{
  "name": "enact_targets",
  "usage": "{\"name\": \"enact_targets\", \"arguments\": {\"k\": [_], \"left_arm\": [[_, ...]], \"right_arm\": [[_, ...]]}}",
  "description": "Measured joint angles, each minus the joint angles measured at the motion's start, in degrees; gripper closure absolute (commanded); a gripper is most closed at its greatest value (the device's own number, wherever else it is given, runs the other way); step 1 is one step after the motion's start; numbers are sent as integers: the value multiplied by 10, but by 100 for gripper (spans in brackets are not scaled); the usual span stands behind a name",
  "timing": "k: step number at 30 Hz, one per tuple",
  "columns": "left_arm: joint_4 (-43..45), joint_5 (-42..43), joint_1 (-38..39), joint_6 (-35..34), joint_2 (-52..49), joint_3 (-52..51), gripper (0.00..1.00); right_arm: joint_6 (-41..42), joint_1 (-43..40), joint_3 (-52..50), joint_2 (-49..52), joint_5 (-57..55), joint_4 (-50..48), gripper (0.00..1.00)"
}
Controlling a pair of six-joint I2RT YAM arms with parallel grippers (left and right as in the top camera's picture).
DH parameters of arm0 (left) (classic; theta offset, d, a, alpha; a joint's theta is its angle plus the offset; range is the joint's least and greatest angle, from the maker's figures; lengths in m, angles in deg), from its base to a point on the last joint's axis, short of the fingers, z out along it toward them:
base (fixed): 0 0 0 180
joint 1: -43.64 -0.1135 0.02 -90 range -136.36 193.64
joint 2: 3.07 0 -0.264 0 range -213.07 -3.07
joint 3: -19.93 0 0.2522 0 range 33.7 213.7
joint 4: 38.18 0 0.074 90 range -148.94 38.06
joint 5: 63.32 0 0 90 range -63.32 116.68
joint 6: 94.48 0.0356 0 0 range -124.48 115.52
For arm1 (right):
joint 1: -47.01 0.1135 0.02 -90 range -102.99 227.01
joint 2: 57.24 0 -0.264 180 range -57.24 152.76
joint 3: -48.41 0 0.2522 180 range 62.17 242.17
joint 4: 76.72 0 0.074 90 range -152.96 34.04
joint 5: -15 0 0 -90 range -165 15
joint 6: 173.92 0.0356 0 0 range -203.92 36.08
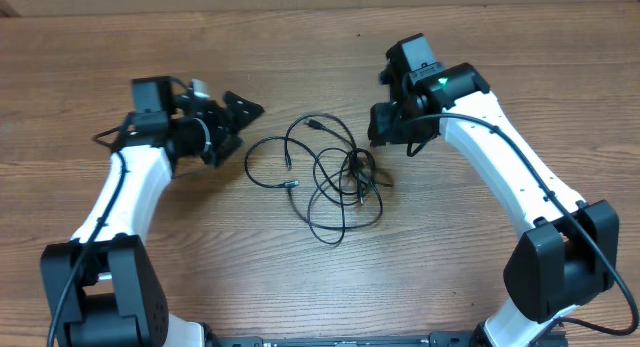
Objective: Untangle cables
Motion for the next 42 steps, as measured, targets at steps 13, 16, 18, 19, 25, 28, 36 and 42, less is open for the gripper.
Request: {"name": "enact_targets", "arguments": {"k": [13,16,18,19,25,28,36,42], "left_arm": [[-33,-111,165,-176,0,0,22],[-43,-138,198,-210,0,0,0],[-40,-148,217,-249,0,0,0],[-34,-152,227,-274,0,0,0],[-23,-165,252,-358,0,0,21],[-61,-158,251,-436,0,0,23],[-90,-148,260,-647,0,0,30],[-88,-163,298,-725,-1,0,30]], "right_arm": [[92,-38,0,0,-34,24,21],[103,-48,0,0,-35,36,21],[107,-56,0,0,-35,44,21],[108,-60,0,0,-35,47,21],[114,-81,0,0,-36,63,21],[115,-88,0,0,-37,66,21],[116,-96,0,0,-37,70,21],[116,-96,0,0,-37,74,21]]}}
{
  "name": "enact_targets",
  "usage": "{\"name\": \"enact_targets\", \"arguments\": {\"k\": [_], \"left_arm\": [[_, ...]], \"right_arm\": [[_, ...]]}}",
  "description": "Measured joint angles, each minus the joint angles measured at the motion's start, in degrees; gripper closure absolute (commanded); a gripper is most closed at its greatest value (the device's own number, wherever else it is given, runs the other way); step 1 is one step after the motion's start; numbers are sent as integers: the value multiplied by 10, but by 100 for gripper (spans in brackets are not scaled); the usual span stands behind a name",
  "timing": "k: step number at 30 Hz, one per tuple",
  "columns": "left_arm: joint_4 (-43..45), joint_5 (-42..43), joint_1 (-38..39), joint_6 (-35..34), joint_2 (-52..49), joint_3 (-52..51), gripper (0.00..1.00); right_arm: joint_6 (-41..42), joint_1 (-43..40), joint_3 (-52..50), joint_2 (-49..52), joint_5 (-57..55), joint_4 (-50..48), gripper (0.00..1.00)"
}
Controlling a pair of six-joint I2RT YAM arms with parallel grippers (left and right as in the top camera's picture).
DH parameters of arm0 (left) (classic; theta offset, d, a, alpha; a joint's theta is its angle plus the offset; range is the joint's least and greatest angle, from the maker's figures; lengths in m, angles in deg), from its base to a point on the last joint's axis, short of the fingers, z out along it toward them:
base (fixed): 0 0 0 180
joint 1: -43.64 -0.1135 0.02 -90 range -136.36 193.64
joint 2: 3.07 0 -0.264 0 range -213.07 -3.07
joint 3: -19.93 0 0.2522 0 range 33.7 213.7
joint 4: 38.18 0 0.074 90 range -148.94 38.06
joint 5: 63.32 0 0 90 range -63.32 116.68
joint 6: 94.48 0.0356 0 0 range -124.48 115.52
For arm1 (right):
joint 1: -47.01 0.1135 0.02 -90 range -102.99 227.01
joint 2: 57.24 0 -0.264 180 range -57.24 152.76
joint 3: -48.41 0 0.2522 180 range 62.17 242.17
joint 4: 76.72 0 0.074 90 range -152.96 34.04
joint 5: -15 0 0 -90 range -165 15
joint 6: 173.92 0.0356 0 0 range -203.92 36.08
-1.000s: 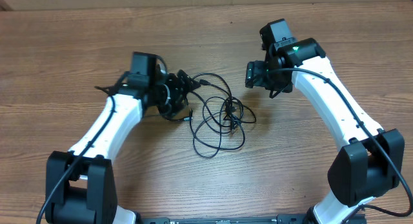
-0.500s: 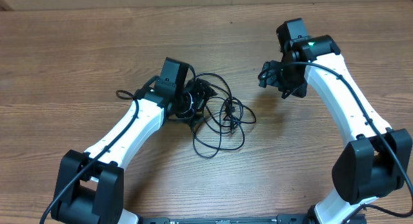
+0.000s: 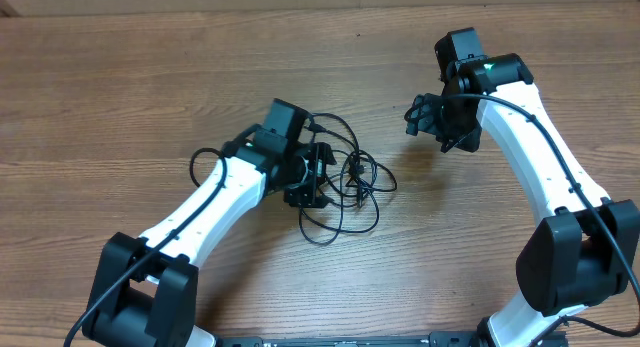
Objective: Untangle cables
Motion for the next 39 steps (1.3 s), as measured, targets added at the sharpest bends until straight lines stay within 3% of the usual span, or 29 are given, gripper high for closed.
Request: {"name": "enact_targets", "arguments": {"k": [5,12,26,29,32,34,39], "left_arm": [[29,-5,21,-36,-26,0,44],[50,-6,24,-43,-92,0,46],[87,-7,44,-44,-126,0,56],[96,-6,48,-45,-142,0,64],[108,-1,54,-47,-151,0,88],[110,-2,59,-49,-152,0,96],[110,-2,61,-20,-153,0,96]], "right_arm": [[0,0,0,0,0,1,21],[0,0,0,0,0,4,21],[0,0,0,0,0,4,21],[0,0,0,0,0,5,21],[0,0,0,0,0,5,21],[0,0,0,0,0,7,22],[0,0,0,0,0,15,23]]}}
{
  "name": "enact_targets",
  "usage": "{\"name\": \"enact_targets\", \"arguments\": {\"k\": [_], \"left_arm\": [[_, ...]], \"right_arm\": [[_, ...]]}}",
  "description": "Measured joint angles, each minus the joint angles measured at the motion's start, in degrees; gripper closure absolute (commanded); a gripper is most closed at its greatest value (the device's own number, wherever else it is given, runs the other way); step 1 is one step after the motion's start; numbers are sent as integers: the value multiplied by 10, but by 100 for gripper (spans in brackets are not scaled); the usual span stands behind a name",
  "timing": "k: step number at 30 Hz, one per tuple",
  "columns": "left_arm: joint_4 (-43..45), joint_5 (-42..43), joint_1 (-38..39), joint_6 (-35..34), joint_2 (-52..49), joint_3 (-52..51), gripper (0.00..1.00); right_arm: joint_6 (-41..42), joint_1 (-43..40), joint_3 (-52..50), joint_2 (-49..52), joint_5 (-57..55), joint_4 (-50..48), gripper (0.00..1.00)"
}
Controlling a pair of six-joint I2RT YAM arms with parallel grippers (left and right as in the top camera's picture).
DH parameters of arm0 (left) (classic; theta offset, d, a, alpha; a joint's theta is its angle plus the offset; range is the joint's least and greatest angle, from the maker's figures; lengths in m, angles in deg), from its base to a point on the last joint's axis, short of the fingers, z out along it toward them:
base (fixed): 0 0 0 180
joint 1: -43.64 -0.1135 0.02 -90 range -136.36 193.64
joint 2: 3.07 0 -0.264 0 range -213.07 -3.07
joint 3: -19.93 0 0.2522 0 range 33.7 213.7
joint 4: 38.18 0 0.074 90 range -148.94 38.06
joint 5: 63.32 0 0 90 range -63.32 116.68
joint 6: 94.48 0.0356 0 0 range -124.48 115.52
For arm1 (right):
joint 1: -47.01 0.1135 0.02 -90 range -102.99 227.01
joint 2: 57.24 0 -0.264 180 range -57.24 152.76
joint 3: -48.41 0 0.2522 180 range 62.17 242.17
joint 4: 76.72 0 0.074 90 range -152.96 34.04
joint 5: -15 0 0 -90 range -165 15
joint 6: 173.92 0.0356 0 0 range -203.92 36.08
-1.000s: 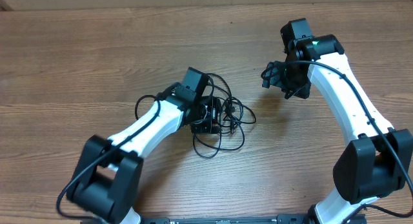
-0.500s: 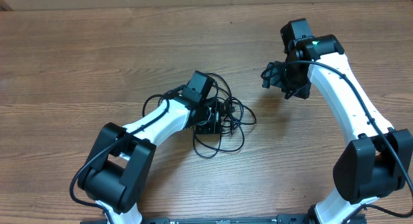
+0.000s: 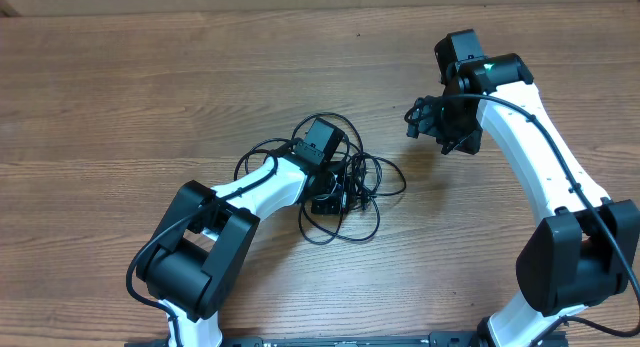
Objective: Untangle cables
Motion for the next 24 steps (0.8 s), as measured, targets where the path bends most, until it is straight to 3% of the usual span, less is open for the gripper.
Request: {"name": "enact_targets", "arguments": {"k": [6,12,17,24], "left_arm": [[-31,3,-25,88,0,5,96],[-105,-5,-89,227,18,7,96],[-113,-25,-145,324,71,7,96],[-113,-55,-156,378,178,8,96]], "right_arm": [[-2,0,0,0,43,26,23],[-36,0,0,0,159,29,23],[-71,7,0,0,223,22,23],[-91,50,-16,0,269,-32,23]]}}
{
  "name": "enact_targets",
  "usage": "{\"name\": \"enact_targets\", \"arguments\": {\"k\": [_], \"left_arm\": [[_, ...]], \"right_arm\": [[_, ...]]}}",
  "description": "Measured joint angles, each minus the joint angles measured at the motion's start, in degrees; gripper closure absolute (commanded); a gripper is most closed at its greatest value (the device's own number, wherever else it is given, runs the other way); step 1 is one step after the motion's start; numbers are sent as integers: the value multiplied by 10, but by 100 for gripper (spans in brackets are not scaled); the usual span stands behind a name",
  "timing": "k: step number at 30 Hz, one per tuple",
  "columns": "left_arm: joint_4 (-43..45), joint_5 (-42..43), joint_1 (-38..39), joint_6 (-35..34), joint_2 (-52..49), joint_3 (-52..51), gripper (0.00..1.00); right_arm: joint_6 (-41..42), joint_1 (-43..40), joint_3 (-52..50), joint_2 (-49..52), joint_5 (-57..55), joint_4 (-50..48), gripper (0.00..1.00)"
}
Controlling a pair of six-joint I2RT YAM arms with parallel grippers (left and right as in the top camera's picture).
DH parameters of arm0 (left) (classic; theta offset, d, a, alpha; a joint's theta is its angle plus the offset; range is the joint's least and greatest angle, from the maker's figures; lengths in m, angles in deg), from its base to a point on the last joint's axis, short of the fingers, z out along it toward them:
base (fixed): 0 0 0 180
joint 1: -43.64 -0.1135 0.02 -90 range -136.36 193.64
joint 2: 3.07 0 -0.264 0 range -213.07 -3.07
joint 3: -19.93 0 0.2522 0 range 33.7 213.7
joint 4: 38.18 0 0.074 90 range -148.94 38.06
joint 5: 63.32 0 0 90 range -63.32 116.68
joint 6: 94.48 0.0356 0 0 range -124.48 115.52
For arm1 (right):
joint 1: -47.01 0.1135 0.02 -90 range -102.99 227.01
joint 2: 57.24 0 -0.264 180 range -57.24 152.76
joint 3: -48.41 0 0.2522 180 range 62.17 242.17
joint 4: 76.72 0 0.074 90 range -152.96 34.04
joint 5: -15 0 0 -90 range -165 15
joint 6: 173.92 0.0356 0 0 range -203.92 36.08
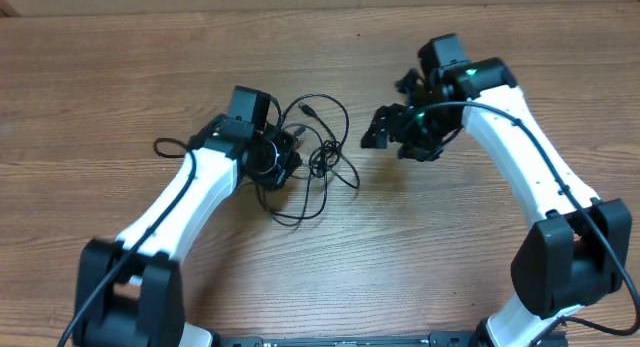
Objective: Untangle cables
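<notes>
A tangle of thin black cables (325,163) lies at mid-table, with a small plug (311,109) sticking out at its far side and a loop (300,220) trailing toward me. My left gripper (287,165) is at the tangle's left edge and looks shut on the cables there. My right gripper (384,129) hangs to the right of the tangle, a little apart from it. Its fingers are spread and nothing is between them.
The wooden table (120,77) runs to a far edge along the top of the overhead view. The left arm's own black wire (165,145) loops out beside its wrist. Both arm bases stand at the near edge.
My left gripper has moved left and back from the middle of the tangle, and the cables have shifted left with it. My right gripper has come down and left, closer to the tangle.
At first both grippers flanked the tangle, left one well off to the left. Then the left gripper was on the tangle's left part and the right had drawn back right. Then the left was in its middle. Now the bundle sits further left, the right gripper near.
</notes>
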Motion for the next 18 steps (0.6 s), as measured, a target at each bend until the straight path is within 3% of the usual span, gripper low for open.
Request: {"name": "enact_targets", "arguments": {"k": [8,12,18], "left_arm": [[-2,-27,0,38,49,0,96],[-2,-31,0,45,52,0,96],[16,-31,0,51,66,0,96]], "right_arm": [[20,69,-7,0,10,-83,25],[94,94,-7,0,-22,-114,33],[189,109,-7,1,-47,-156,34]]}}
